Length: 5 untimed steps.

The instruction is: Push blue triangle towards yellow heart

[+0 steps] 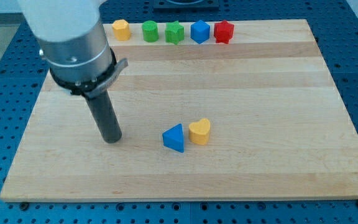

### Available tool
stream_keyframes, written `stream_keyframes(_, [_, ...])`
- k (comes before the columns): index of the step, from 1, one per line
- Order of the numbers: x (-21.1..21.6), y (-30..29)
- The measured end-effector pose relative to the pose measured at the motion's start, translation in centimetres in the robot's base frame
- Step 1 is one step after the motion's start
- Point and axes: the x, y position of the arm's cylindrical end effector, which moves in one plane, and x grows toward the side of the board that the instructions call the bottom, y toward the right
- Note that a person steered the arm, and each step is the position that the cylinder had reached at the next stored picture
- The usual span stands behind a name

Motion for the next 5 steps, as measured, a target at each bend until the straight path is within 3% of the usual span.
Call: stream_keyframes(5, [1.6,10.6])
